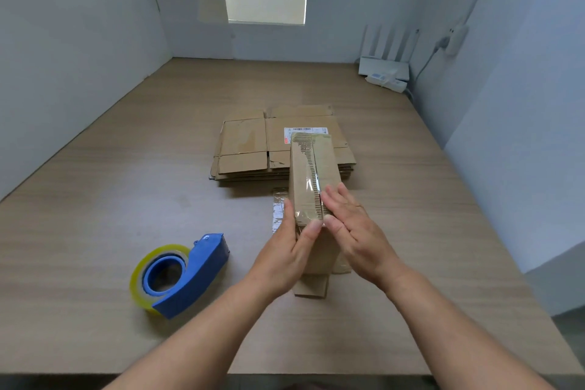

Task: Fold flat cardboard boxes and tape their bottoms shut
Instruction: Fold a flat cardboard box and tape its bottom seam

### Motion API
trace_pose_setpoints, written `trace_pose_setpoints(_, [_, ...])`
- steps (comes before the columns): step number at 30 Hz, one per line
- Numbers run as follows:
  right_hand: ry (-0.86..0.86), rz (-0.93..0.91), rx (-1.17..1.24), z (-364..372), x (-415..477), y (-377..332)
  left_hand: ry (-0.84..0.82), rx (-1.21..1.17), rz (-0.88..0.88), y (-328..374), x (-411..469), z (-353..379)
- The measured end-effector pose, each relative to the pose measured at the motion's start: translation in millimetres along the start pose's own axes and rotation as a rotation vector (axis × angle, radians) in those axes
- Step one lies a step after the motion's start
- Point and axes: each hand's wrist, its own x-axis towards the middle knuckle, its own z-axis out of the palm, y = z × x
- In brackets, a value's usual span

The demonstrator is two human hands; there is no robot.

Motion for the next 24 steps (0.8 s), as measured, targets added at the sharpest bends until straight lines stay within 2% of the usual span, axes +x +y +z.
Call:
trace_pose_setpoints(3, [0.141,0.145,0.315,-11,6,-5,0.091,0.019,-0.029,7,4,-14])
trace_pose_setpoints(6, [0.253,0.271,0.240,-11,13,-9,0.162,0.050,0.082,17,12,-20])
trace_pose_setpoints(11, [0.144,0.357,0.064,5,18,-11,0.068,0.172,0.063,10,21,-5])
trace_pose_setpoints(15, [0.125,0.329,0.083,-15,17,-1,0.014,0.155,0.045,-1,20,-20])
trace_pose_setpoints(17, [0.009,0.303,-0.071,-33,19,1,-0.054,0.195,0.064,-1,22,-37])
trace_pose_setpoints(20, [-0.193,0.269,-0.447,-49,26,-8,-0.148,0.514,0.113,6,31,-55])
trace_pose_setpoints(22, [-0.191,0.199,-0.673,-44,29,-13,-0.072,0.848,0.180,10,36,-54])
trace_pose_setpoints(24, [-0.177,0.131,-0.761,-37,30,-13,0.013,1.052,0.257,11,39,-49])
